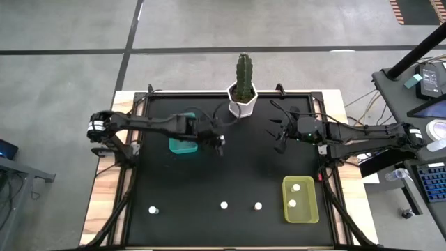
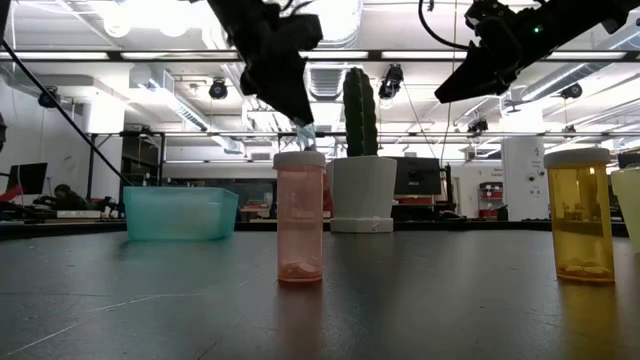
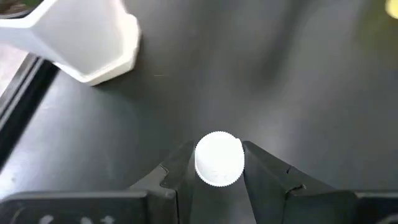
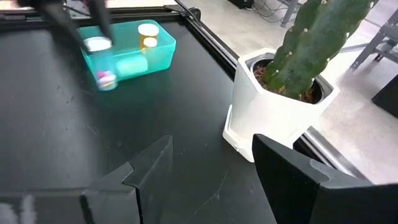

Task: Pick and place medicine bottles into bin by pill shape (circle, oval)
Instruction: Put the top blue capsule bottle into the blue bin

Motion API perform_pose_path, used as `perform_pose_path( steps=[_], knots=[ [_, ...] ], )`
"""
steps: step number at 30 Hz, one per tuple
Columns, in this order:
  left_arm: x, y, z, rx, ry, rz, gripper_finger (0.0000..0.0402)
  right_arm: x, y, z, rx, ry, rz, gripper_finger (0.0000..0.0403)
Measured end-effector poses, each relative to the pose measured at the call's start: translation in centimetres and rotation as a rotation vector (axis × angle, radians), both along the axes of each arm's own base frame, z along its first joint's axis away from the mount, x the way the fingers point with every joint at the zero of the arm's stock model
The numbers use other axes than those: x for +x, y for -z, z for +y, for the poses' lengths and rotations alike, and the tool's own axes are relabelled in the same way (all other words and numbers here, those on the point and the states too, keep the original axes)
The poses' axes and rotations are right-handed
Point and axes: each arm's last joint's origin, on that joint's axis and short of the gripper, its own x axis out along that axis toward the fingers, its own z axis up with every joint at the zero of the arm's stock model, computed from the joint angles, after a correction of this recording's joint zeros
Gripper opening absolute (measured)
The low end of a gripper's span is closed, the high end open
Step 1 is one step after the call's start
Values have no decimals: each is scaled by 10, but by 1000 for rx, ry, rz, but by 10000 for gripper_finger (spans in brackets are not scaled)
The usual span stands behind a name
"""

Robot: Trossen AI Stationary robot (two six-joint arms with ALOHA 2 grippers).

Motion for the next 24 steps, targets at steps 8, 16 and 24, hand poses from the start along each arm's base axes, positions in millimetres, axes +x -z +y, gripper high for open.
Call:
perform_pose_path(
  steps=[8,16,24],
  knots=[
    [4,-4,-34,0,46,-55,99,0,0,0,23,12,-12,215],
    [11,-12,-41,-2,69,-160,98,0,0,0,36,18,-18,215],
    [25,-23,-51,118,248,-354,98,0,4,2,76,-60,-8,215]
  ],
)
